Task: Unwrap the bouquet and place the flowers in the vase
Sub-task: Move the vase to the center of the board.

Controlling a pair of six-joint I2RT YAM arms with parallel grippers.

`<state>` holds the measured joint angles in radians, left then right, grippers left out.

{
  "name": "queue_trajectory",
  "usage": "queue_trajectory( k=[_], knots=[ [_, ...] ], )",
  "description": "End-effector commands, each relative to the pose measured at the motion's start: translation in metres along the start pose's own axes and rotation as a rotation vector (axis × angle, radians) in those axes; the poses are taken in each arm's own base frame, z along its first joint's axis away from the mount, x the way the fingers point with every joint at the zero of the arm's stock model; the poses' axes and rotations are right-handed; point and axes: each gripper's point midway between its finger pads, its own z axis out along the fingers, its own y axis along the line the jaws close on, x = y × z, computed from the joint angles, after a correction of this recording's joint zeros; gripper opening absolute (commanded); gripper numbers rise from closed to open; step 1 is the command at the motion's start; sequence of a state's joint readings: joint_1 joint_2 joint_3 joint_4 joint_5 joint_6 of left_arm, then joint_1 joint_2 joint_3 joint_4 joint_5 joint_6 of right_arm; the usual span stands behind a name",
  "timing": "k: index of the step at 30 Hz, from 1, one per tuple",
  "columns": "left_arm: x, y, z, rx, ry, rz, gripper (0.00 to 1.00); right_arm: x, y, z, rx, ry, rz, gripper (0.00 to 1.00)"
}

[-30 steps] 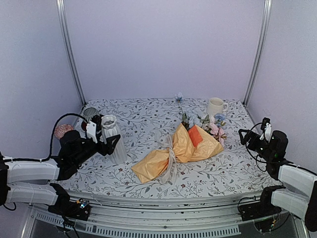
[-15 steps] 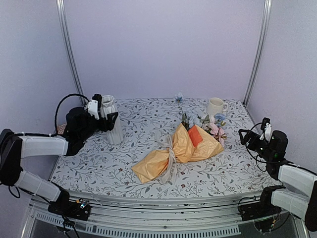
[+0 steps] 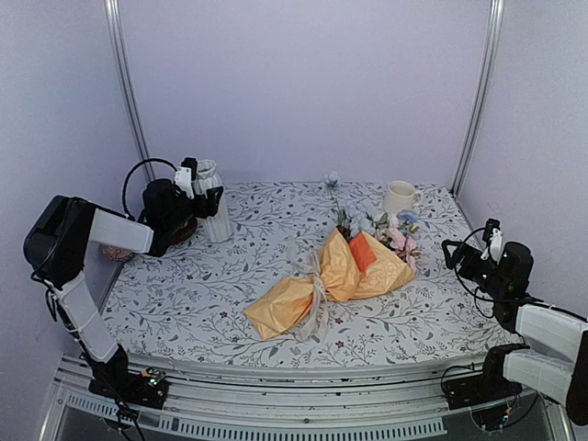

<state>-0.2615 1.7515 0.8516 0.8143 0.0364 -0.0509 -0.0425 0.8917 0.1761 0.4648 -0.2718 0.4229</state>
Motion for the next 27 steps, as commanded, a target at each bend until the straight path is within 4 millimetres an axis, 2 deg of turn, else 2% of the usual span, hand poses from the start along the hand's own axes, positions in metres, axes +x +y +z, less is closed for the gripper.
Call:
queue_trajectory(
  k=[1, 5, 7, 9, 12, 20, 27],
  knots=[
    [-0.063, 0.003, 0.008, 0.033, -0.226, 0.037, 0.57, -0.008, 0.005, 0.001, -0.018, -0.024, -0.012, 0.99],
    [-0.054, 0.001, 0.016, 0.048, -0.212, 0.048, 0.57, -0.008, 0.004, 0.0, -0.018, -0.024, -0.011, 0.99],
    [-0.049, 0.0, 0.018, 0.055, -0.204, 0.043, 0.61, -0.008, 0.004, 0.0, -0.017, -0.024, -0.012, 0.99],
    [-0.046, -0.002, 0.019, 0.067, -0.197, 0.036, 0.78, -0.009, 0.003, 0.0, -0.012, -0.028, -0.01, 0.99],
    [-0.044, -0.003, 0.015, 0.073, -0.198, 0.023, 0.97, -0.009, 0.003, 0.0, -0.011, -0.03, -0.009, 0.99],
    [-0.033, -0.007, -0.009, 0.092, -0.166, -0.037, 0.98, -0.01, 0.004, -0.001, -0.016, -0.035, -0.013, 0.99],
    [-0.016, -0.009, -0.054, 0.075, -0.126, -0.069, 0.98, -0.01, 0.005, -0.001, -0.021, -0.035, -0.017, 0.99]
  ],
)
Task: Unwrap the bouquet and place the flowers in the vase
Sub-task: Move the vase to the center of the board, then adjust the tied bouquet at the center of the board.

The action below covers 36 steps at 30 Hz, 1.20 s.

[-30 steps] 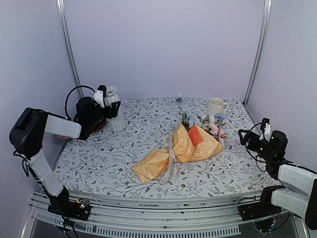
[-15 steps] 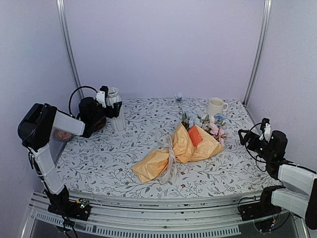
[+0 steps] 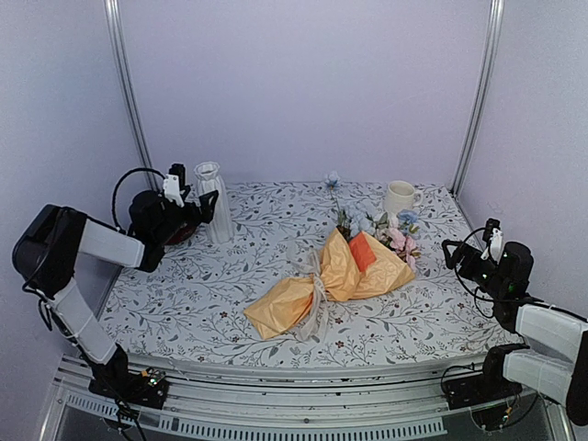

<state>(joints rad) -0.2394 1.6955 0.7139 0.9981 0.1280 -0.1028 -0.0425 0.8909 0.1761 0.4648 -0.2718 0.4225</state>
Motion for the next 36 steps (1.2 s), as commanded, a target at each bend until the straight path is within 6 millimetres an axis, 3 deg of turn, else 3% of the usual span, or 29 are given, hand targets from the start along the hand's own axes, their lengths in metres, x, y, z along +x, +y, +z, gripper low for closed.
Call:
queue_trajectory(
  k=[1, 8, 12, 13, 17, 21, 26, 30, 36],
  knots=[
    [-0.008, -0.006, -0.032, 0.001, -0.02, -0.034, 0.98, -0.01, 0.005, -0.001, -0.019, -0.032, -0.016, 0.99],
    [0.02, -0.029, -0.08, 0.042, 0.107, -0.117, 0.98, -0.014, -0.01, -0.004, 0.07, -0.061, 0.013, 0.99],
    [0.033, -0.037, -0.1, 0.035, 0.21, -0.177, 0.98, -0.009, -0.04, -0.012, 0.243, -0.066, 0.183, 0.99],
    [0.043, -0.034, -0.106, 0.005, 0.264, -0.204, 0.98, -0.006, -0.035, -0.011, 0.218, -0.051, 0.223, 0.99],
    [0.047, -0.013, -0.126, -0.146, 0.325, -0.301, 0.98, -0.005, -0.006, -0.008, 0.076, 0.018, 0.222, 0.99],
    [0.048, -0.009, -0.14, -0.178, 0.339, -0.363, 0.98, -0.012, -0.007, -0.006, 0.116, 0.05, 0.215, 0.99],
    [0.046, -0.063, -0.143, 0.145, 0.359, -0.368, 0.95, 0.005, 0.009, 0.005, 0.037, 0.196, 0.235, 0.99],
    [0.057, -0.094, -0.145, 0.287, 0.429, -0.385, 0.95, 0.029, 0.028, 0.012, -0.089, 0.316, 0.286, 0.99],
    [0.073, -0.149, -0.153, 0.438, 0.498, -0.337, 0.98, 0.06, 0.052, 0.021, -0.1, 0.386, 0.261, 0.99]
  ],
)
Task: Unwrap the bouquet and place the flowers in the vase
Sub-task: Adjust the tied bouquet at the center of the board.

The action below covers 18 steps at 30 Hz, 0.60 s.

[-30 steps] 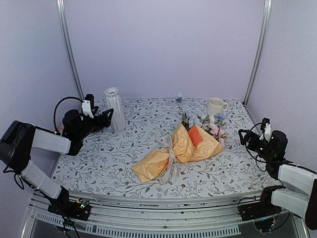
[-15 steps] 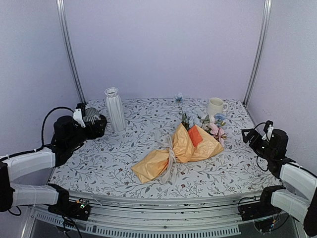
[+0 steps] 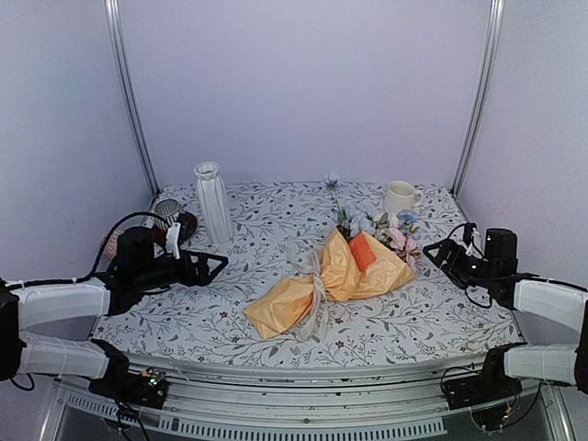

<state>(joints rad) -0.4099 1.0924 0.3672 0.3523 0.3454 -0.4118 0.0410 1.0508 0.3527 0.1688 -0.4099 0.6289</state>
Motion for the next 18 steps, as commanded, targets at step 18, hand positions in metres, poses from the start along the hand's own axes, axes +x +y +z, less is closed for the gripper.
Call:
queue_trajectory(
  k=[18],
  knots=[
    [0.085, -0.081, 0.056, 0.234, 0.324, 0.134, 0.96, 0.088, 0.025, 0.063, -0.157, 0.222, 0.099, 0.99]
  ],
)
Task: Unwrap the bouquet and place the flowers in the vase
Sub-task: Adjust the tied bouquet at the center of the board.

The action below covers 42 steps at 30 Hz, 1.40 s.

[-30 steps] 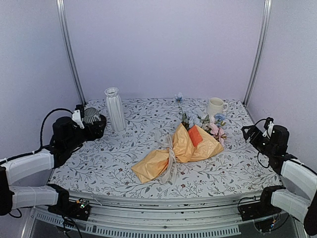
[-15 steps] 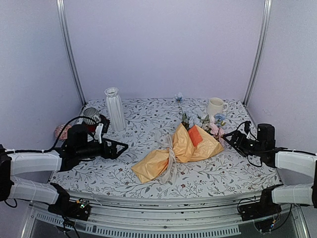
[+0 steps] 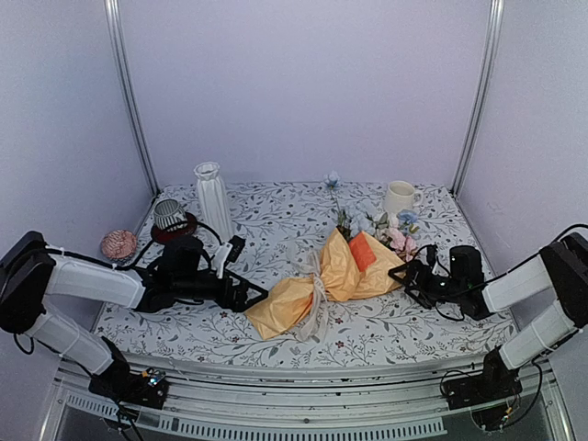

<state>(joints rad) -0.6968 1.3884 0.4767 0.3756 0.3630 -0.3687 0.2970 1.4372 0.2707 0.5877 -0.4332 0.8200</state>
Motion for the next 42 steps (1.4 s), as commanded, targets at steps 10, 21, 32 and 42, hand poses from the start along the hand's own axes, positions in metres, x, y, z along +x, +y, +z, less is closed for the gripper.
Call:
queue_trajectory(
  k=[10, 21, 32, 42],
  knots=[
    [0.018, -0.007, 0.031, 0.037, 0.13, 0.026, 0.85, -0.045, 0.022, 0.065, -0.067, 0.005, -0.025, 0.88],
    [0.035, -0.003, 0.037, 0.028, 0.178, -0.012, 0.85, -0.067, 0.037, 0.136, -0.151, 0.149, -0.02, 0.87],
    [0.044, -0.038, 0.065, 0.109, 0.231, 0.016, 0.83, -0.066, 0.039, 0.062, 0.036, 0.058, -0.255, 0.91],
    [0.04, -0.072, 0.091, 0.165, 0.237, 0.061, 0.8, -0.031, 0.019, -0.003, 0.175, 0.053, -0.371, 0.9]
  ],
)
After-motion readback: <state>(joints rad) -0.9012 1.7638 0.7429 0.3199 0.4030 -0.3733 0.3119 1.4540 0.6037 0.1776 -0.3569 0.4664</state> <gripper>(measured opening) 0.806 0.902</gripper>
